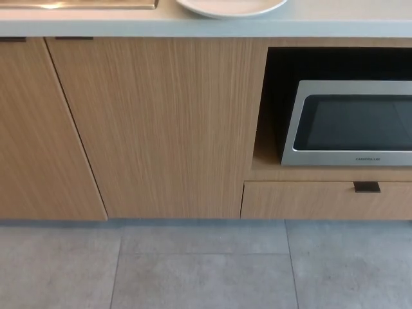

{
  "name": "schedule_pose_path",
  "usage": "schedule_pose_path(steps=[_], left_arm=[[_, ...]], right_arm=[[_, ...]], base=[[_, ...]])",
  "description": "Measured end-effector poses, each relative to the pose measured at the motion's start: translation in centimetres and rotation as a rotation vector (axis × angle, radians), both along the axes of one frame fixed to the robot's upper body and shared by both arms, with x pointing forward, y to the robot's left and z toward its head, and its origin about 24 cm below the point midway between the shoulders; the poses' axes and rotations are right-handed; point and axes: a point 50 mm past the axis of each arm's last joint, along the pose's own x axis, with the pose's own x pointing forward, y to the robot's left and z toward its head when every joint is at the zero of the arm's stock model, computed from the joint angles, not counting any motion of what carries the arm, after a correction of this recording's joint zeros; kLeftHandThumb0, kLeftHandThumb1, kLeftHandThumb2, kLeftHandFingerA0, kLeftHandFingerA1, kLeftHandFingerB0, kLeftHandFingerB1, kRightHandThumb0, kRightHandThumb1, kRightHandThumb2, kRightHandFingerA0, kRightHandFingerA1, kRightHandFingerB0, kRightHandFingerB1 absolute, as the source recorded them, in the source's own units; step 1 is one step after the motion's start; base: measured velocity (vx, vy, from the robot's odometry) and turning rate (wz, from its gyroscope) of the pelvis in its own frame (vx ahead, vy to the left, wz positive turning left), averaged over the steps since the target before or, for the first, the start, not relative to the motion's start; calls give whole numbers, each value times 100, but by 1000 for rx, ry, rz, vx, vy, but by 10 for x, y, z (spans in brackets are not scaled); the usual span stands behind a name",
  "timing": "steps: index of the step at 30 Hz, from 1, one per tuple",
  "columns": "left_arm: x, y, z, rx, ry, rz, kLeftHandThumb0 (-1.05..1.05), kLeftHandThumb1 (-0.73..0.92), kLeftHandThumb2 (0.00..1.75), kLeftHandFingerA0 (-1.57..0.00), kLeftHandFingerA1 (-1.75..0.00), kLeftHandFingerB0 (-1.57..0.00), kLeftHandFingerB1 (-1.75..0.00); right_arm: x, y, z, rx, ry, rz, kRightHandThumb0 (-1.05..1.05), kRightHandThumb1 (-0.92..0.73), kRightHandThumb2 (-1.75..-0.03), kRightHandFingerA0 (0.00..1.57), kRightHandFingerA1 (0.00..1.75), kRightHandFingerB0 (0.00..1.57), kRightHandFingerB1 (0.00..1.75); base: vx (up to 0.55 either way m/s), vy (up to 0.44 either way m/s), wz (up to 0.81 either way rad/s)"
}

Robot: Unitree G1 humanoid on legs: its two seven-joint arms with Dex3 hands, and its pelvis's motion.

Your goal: Walk towards the tissue paper container and pull out a piece of tissue paper and use it to wipe the plate

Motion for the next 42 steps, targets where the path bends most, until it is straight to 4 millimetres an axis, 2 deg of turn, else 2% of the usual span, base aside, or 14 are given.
schedule_pose_path(steps=[1,5,6,11,12,16,18,19,23,27,29,30,34,42], left_arm=[[0,0,1,6,-13,16,-3,57,99,-95,-112,-86,-77],[-5,6,4,44,-44,92,-3,57,99,-95,-112,-86,-77],[-6,7,5,55,-49,110,-14,65,71,-90,-114,-83,-73],[-18,9,7,84,-42,139,-16,61,66,-89,-107,-84,-73],[-22,9,7,87,-35,145,-11,57,73,-88,-107,-84,-74],[-28,9,5,85,-19,157,-9,57,72,-90,-103,-84,-71],[-29,9,5,88,-28,161,-11,61,71,-94,-104,-85,-72],[-29,9,5,88,-30,163,-15,60,74,-93,-107,-86,-73],[-31,7,6,97,-38,169,-12,62,72,-94,-107,-86,-74],[-30,6,4,90,-33,180,-11,62,72,-93,-105,-84,-72],[-30,4,2,83,-24,184,-12,62,72,-92,-106,-85,-73],[-29,4,1,81,-24,186,-10,61,78,-93,-110,-86,-74],[-24,4,1,85,-47,186,-13,64,75,-94,-111,-85,-74],[-17,5,4,98,-87,186,-10,62,74,-92,-104,-82,-71]], right_arm=[[0,-1,1,-9,-14,-1,5,-61,-69,84,51,57,44],[-4,-3,6,-45,-63,-8,5,-61,-69,84,51,57,44],[-5,-4,7,-54,-74,-11,1,-61,-71,87,53,57,46],[-18,-5,7,-69,-71,-42,-1,-59,-74,86,53,57,45],[-21,-5,6,-70,-68,-52,1,-59,-74,84,52,57,45],[-26,-5,7,-71,-74,-67,-1,-61,-72,86,53,56,46],[-26,-6,8,-75,-89,-65,1,-60,-75,86,53,55,46],[-26,-6,8,-76,-93,-64,-2,-63,-70,86,53,56,46],[-26,-6,10,-78,-106,-65,-4,-61,-72,88,52,58,46],[-24,-6,10,-79,-117,-65,2,-63,-72,86,52,59,46],[-20,-6,10,-77,-125,-64,-2,-63,-69,86,52,59,46],[-19,-7,10,-76,-128,-64,-1,-61,-73,87,51,59,45],[-15,-7,10,-71,-143,-66,-3,-63,-77,87,51,59,45],[-12,-8,10,-63,-158,-71,-6,-64,-70,84,51,56,44]], base=[[0,0,0],[0,0,0],[0,0,0],[0,0,0],[0,0,0],[0,0,0],[0,0,0],[0,0,0],[0,0,0],[0,0,0],[0,0,0],[0,0,0],[0,0,0],[0,0,0]])
